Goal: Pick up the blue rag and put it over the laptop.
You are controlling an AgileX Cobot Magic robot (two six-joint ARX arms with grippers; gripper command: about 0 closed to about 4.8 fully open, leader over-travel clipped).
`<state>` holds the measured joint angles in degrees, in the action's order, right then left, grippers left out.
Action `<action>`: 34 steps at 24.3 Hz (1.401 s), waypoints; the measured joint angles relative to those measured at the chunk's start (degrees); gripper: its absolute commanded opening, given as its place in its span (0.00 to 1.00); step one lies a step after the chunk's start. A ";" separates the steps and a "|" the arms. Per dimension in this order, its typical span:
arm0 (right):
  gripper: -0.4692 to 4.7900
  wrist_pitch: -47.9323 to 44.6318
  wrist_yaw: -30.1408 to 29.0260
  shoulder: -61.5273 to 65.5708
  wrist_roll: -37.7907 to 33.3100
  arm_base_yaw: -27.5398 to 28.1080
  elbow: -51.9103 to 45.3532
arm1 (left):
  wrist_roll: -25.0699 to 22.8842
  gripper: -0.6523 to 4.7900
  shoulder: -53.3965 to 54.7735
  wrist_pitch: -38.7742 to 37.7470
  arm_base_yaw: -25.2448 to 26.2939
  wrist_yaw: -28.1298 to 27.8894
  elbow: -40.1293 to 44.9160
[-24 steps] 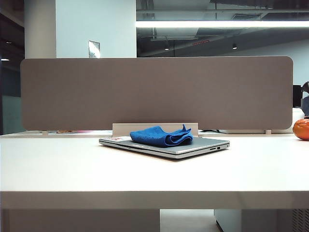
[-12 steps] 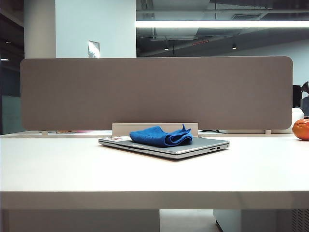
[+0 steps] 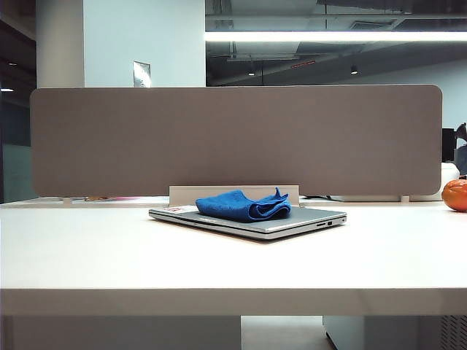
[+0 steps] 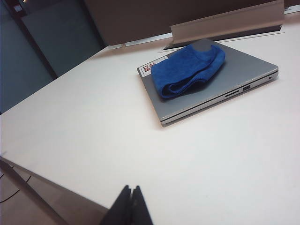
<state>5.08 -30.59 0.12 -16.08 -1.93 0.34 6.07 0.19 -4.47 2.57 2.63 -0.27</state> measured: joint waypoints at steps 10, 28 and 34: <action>0.08 -1.79 6.78 0.00 7.28 0.00 0.00 | 0.00 0.11 -0.02 0.00 0.00 0.00 0.00; 0.08 -2.91 32.09 0.00 11.85 0.00 0.00 | 0.00 0.11 0.02 0.00 0.00 0.00 0.00; 0.08 -2.93 32.00 0.00 11.85 0.00 0.00 | 0.00 0.11 0.00 0.00 0.00 0.00 0.00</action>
<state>2.15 1.41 0.12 -4.23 -1.93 0.34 6.07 0.19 -4.47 2.57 2.63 -0.27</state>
